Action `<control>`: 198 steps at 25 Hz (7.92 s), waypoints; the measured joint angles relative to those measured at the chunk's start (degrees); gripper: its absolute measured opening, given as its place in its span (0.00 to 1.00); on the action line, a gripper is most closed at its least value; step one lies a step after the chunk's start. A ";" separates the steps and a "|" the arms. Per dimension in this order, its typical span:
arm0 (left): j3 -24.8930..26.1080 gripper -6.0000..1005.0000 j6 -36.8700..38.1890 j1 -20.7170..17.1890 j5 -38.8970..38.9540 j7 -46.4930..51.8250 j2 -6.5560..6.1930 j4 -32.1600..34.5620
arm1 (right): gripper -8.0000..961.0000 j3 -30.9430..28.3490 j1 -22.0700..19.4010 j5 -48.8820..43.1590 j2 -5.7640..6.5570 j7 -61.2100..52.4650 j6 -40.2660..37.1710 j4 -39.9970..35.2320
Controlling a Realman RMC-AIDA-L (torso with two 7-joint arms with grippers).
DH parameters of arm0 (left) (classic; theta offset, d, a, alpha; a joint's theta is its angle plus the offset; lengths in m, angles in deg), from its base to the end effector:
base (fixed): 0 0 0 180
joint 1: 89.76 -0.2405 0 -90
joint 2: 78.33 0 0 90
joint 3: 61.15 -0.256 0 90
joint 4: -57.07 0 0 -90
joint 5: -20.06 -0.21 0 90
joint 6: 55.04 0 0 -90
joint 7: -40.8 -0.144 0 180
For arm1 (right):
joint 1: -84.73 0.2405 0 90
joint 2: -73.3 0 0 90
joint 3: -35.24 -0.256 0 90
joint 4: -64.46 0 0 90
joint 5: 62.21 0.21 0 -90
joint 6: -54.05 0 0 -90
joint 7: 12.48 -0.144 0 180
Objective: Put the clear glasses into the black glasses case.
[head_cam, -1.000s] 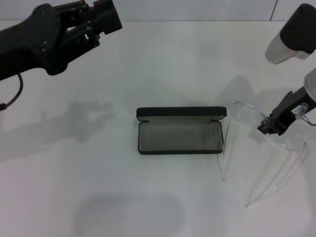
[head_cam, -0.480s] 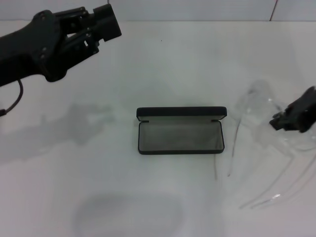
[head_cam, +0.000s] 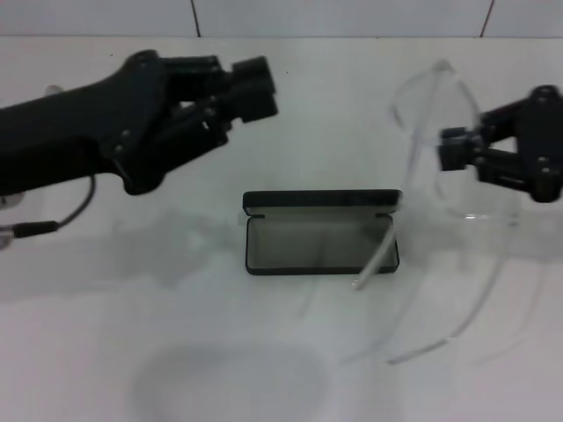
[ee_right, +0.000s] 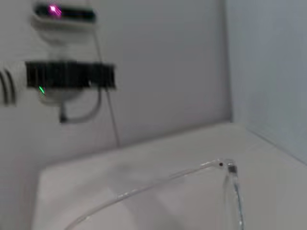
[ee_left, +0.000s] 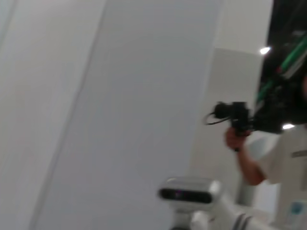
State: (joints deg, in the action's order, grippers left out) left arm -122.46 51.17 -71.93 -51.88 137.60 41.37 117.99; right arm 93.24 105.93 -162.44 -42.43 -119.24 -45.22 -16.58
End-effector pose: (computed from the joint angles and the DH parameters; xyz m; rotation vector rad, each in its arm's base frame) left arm -0.1681 0.2763 0.0617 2.7184 0.3722 1.4974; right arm 0.1689 0.3093 0.0853 -2.8617 0.3140 0.6098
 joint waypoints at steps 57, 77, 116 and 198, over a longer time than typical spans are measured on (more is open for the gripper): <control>-8.47 0.07 -4.69 5.37 3.75 -15.76 0.10 -17.01 | 0.15 14.05 12.89 18.58 -0.27 18.26 6.53 26.02; -8.43 0.07 -1.53 5.51 5.34 -16.29 -0.08 -17.47 | 0.16 13.60 12.58 20.28 -0.24 20.93 7.05 28.66; -7.73 0.06 -2.06 6.17 5.32 -18.58 0.01 -21.16 | 0.18 14.02 13.42 22.38 -0.27 22.65 6.44 30.86; -13.84 0.06 4.27 10.08 14.54 -31.41 0.00 -34.77 | 0.21 12.41 20.03 36.89 -0.05 35.60 1.62 54.68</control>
State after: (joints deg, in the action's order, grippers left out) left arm -136.30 55.44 -61.85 -37.33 106.19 41.37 83.22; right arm 105.66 125.97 -125.55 -42.48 -83.64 -43.60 38.10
